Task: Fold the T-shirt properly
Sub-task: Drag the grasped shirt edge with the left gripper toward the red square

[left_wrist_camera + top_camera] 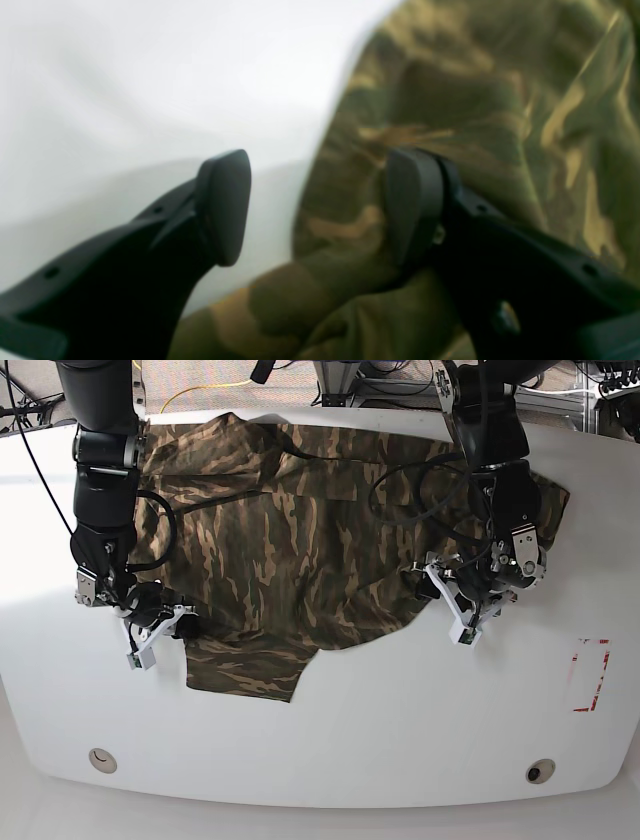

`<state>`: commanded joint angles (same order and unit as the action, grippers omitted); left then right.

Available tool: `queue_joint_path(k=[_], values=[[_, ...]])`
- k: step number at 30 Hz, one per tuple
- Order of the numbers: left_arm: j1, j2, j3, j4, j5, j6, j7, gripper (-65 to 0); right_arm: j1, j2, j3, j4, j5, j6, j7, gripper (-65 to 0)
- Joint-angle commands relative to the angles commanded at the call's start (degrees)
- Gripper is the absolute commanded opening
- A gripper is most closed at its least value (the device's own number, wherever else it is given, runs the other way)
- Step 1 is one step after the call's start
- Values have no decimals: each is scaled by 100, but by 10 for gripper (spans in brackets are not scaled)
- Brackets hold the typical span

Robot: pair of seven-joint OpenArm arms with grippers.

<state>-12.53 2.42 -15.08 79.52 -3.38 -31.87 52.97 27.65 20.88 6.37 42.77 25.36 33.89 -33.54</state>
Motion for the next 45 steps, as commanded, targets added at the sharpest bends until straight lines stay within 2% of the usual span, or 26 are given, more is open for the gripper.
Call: queue_joint_path(k=[4, 7, 9, 12, 17, 26, 34, 43, 45], values=[[35, 0, 0, -26, -18, -26, 0, -279, 0, 0, 0, 0, 0, 0, 0, -553], [97, 0, 26, -44, -18, -26, 0, -406, 0, 0, 0, 0, 0, 0, 0, -553], [88, 0, 44, -158, -18, -35, 0, -514, 0, 0, 0, 0, 0, 0, 0, -553], [79, 0, 141, -396, -18, -35, 0, -593, 0, 0, 0, 0, 0, 0, 0, -553], [79, -44, 299, -193, 9, -35, -18, -607, 0, 0, 0, 0, 0, 0, 0, -553], [62, -527, 1055, 958, 9, 9, 0, -607, -9, 0, 0, 0, 0, 0, 0, -553], [-149, -958, 1196, 1073, 35, 9, 0, -603, -9, 0, 0, 0, 0, 0, 0, -553], [-651, -1116, 1468, 1046, 818, -26, -18, -599, -9, 0, 0, 0, 0, 0, 0, -553], [-738, -1108, 1468, 1046, 826, -26, -18, -547, -9, 0, 0, 0, 0, 0, 0, -553]])
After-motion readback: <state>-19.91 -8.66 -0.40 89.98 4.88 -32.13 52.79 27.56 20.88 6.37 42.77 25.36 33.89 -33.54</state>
